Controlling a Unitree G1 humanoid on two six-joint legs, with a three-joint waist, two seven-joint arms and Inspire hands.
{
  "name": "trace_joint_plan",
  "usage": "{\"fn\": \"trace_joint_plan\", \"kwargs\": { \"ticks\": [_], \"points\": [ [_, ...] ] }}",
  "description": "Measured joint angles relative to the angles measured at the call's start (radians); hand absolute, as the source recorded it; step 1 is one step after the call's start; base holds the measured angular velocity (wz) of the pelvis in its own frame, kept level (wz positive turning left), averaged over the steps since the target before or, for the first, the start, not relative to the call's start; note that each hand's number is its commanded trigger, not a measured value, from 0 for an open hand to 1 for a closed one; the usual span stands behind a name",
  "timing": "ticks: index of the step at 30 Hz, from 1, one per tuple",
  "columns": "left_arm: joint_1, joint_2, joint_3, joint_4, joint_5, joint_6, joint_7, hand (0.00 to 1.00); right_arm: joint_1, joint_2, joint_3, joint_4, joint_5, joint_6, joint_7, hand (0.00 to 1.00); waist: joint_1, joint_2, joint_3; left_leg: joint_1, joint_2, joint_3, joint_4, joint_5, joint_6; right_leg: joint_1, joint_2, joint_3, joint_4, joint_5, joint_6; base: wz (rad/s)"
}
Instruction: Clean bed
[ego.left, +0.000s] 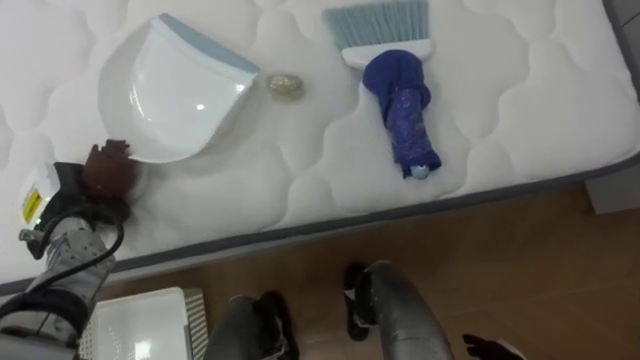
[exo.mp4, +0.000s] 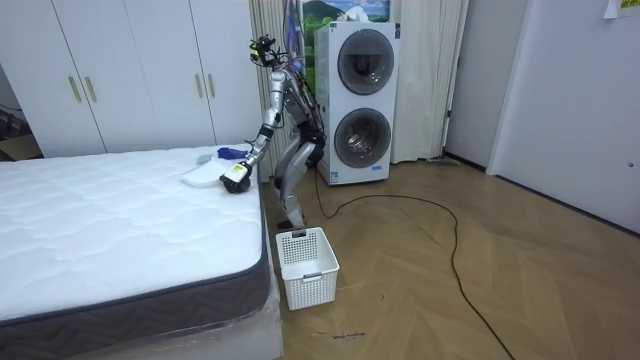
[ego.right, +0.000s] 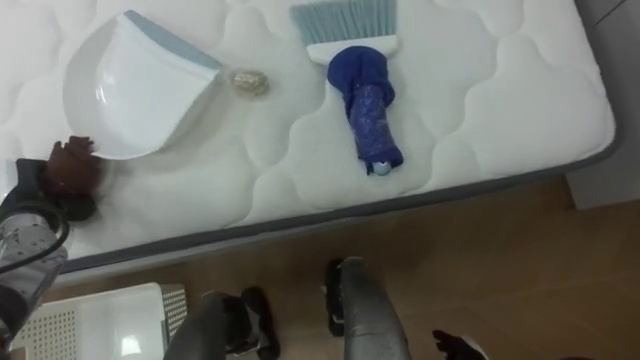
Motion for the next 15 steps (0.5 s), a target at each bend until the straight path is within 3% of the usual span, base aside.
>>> {"fn": "trace_joint_plan", "kwargs": {
  "ticks": [5, 15],
  "points": [
    [-0.001, 0.0, -0.009, 0.002, 0.0, 0.02, -0.007, 1.0, 0.001, 0.0, 0.0, 0.001, 0.007, 0.005, -0.001, 0.0, -0.003, -0.003, 0.0019, 0.015, -0.01, -0.003, -0.001, -0.004, -0.002, 0.013, -0.002, 0.001, 0.003, -0.007, 0.001, 0.02],
    [0.001, 0.001, -0.011, 0.006, 0.017, 0.007, 0.0, 1.0, 0.006, -0.002, -0.003, -0.032, 0.011, -0.002, -0.034, 0.0, 0.01, -0.002, 0.0016, 0.026, -0.015, 0.004, -0.002, -0.005, -0.001, 0.016, -0.017, 0.003, 0.012, -0.011, -0.001, 0.0]
  ]
}}
